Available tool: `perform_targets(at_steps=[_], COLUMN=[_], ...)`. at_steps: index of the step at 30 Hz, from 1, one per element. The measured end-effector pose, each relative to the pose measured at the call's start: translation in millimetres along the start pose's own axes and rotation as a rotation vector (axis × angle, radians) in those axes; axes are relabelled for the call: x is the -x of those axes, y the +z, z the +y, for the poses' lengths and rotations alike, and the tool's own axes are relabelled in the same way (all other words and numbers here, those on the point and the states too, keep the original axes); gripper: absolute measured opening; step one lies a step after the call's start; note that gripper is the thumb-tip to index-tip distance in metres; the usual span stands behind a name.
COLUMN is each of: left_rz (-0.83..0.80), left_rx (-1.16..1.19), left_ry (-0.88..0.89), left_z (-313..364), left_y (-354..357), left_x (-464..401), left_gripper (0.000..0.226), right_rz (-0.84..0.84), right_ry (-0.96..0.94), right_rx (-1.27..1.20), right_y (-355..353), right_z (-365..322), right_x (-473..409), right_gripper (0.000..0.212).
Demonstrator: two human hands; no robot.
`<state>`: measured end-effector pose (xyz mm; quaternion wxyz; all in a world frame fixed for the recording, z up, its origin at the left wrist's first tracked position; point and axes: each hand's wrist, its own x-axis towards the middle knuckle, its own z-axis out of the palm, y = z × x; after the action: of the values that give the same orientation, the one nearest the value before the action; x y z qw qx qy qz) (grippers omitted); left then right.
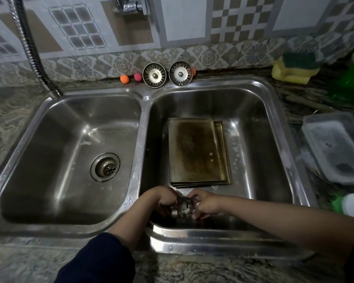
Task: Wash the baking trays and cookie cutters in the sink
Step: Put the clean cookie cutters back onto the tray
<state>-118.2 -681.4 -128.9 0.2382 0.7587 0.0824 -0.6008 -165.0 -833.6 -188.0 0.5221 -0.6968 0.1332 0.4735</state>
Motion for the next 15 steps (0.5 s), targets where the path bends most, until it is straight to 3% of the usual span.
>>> perform_targets(at_steps=[2, 9, 15], left_rz=[0.016, 0.111, 0.227], left_rx=[0.132, 0.269, 0.376], left_ry=[0.054, 0.211, 0.419], left_z=[-1.1, 1.3, 36.5], left_y=[1.6, -13.8, -36.8], left_x=[5.1, 31.5, 41.2], left_gripper=[0.033, 0.037, 0.038], right_rz=[-0.010, -0.090, 0.052], right_ry=[0.005, -0.082, -0.198], right_rx=[-0.039, -0.214, -0.240], right_y=[-4.2, -39.0, -80.7], right_z=[-1.9, -27.1, -56.1], right_x=[7.1, 46.9, 60.5], right_gripper=[0.058, 0.053, 0.047])
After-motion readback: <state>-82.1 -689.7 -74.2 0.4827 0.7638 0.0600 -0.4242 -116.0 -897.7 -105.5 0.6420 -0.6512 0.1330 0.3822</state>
